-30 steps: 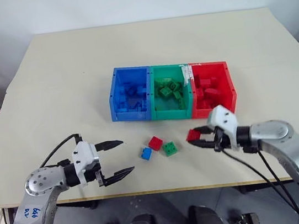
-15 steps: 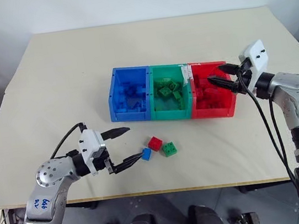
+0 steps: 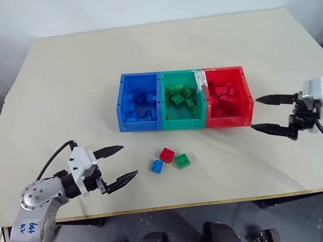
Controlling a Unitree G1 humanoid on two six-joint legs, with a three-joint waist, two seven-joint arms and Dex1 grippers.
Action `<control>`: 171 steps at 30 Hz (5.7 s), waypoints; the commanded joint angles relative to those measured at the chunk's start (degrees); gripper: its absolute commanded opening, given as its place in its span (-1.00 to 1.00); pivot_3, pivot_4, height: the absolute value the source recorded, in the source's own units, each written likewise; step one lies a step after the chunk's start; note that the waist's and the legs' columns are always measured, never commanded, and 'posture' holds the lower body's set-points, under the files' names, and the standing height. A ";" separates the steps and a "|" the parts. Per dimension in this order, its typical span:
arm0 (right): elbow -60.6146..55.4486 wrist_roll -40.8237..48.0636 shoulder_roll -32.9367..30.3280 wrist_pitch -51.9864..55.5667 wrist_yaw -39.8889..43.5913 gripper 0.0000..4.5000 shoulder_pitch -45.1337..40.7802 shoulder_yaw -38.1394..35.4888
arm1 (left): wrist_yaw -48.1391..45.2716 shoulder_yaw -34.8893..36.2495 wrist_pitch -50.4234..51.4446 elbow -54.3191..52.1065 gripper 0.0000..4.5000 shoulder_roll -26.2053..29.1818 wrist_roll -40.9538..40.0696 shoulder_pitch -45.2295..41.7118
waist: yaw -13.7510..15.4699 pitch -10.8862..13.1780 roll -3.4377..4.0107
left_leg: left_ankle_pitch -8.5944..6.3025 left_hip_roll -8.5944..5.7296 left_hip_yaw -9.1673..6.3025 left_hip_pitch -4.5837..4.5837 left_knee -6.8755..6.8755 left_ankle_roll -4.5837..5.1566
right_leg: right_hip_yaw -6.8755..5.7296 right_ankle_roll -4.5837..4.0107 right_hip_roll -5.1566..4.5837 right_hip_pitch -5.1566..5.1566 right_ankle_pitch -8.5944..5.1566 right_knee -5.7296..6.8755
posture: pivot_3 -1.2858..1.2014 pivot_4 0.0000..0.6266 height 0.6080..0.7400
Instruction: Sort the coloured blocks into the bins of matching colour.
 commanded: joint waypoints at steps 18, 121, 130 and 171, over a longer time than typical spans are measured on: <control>-23.33 -10.41 10.13 16.17 -6.10 0.99 -5.98 28.67 | 1.93 7.91 -4.54 -3.96 1.00 0.09 -0.83 10.14 | -0.38 0.00 0.00 | -0.09 0.01 -0.16 -0.09 0.01 -0.17 | 0.02 -0.03 -0.05 -0.15 -0.01 0.02 | 0.03 -0.52 1.00; -34.26 5.69 8.63 -2.35 -11.36 1.00 25.41 -0.88 | 28.52 -31.47 56.51 -7.29 -0.34 -11.04 6.38 -33.50 | 1.31 0.00 -0.10 | -0.10 -0.01 -0.17 -0.06 0.52 -0.08 | -0.07 -0.03 0.04 0.11 0.00 0.19 | 0.03 -0.52 1.00; -36.89 8.43 15.36 -2.17 -23.75 1.00 29.21 -8.58 | 14.61 -25.59 24.47 -0.09 -0.34 -13.52 6.48 -37.14 | 1.75 0.00 -0.09 | -0.11 0.00 -0.21 -0.10 0.65 -0.10 | -0.12 -0.03 0.04 0.13 0.00 0.17 | 0.03 -0.52 1.00; -33.08 6.10 12.65 -3.30 -20.89 1.00 20.81 -0.89 | -7.55 -12.13 1.37 14.97 0.99 -9.69 5.05 -32.39 | 0.12 0.01 -0.11 | -0.28 -0.02 0.15 -0.35 0.80 0.27 | 0.09 0.19 0.00 -0.26 0.11 0.32 | 0.03 -0.52 1.00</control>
